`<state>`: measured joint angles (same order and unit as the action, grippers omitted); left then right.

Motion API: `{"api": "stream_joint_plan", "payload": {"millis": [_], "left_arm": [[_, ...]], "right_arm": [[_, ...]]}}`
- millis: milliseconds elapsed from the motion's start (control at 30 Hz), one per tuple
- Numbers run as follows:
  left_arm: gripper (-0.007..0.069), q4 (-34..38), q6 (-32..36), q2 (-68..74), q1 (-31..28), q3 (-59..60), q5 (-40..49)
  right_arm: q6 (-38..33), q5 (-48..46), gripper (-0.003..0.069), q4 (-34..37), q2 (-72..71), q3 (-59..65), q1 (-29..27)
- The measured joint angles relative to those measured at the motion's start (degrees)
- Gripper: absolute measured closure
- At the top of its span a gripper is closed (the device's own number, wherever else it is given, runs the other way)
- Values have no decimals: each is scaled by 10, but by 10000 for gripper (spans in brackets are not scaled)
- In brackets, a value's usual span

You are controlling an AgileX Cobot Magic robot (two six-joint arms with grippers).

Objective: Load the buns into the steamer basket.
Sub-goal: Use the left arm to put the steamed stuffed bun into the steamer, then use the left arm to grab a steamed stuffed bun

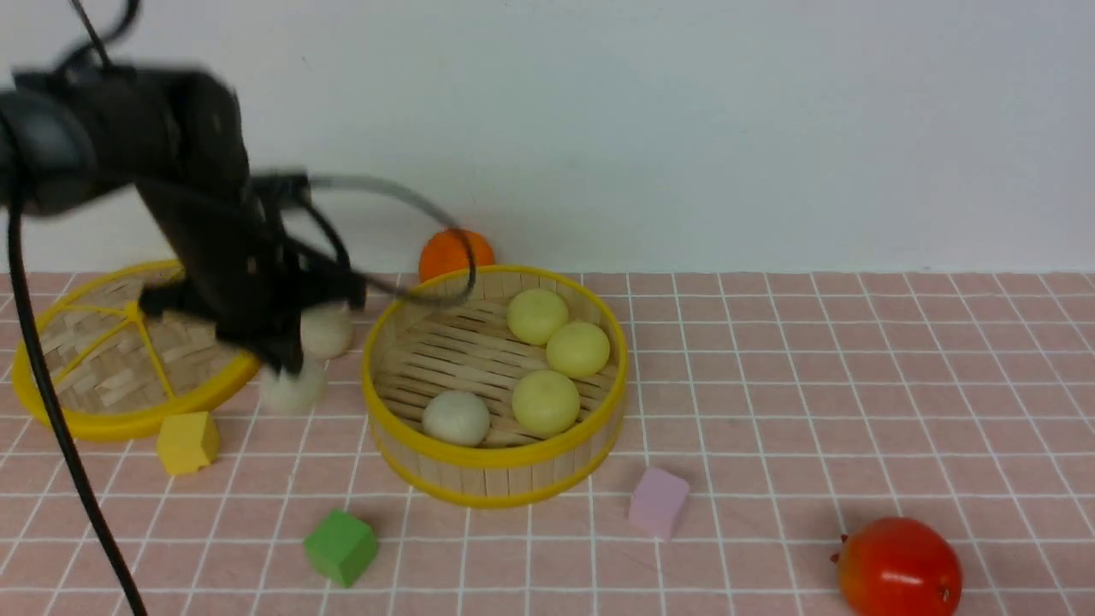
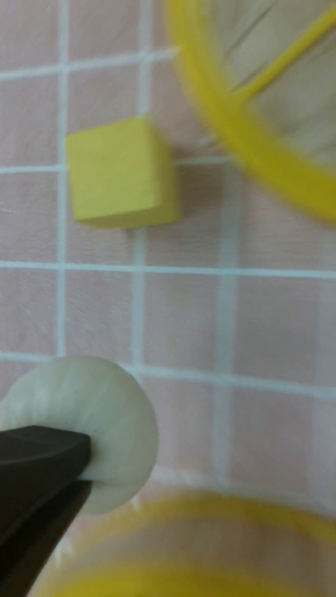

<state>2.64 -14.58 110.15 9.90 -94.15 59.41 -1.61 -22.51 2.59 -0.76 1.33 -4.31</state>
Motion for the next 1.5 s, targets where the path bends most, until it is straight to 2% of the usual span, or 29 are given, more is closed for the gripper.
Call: {"api": "stream_joint_plan", "payload": {"millis": [100, 200, 633, 800, 1167, 1267, 1367, 1500], "left_arm": [[612, 24, 4, -6, 9, -69, 14], [612, 53, 16, -5, 22, -86, 7], [612, 94, 18, 114, 36, -87, -34], [585, 103, 17, 142, 40, -87, -43], [365, 107, 19, 125, 41, -98, -41], [349, 104, 22, 109, 41, -102, -36], [341, 65, 27, 66, 38, -108, -30], [341, -2, -15, 36, 19, -111, -42]], "right_arm": [[0, 0, 489, 0, 0, 0, 0], [0, 0, 484, 0, 0, 0, 0], [0, 0, 476, 0, 0, 0, 0], [0, 0, 470, 0, 0, 0, 0], [0, 0, 453, 0, 0, 0, 0], [0, 0, 449, 0, 0, 0, 0], [0, 0, 445, 0, 0, 0, 0], [0, 0, 440, 0, 0, 0, 0]]}}
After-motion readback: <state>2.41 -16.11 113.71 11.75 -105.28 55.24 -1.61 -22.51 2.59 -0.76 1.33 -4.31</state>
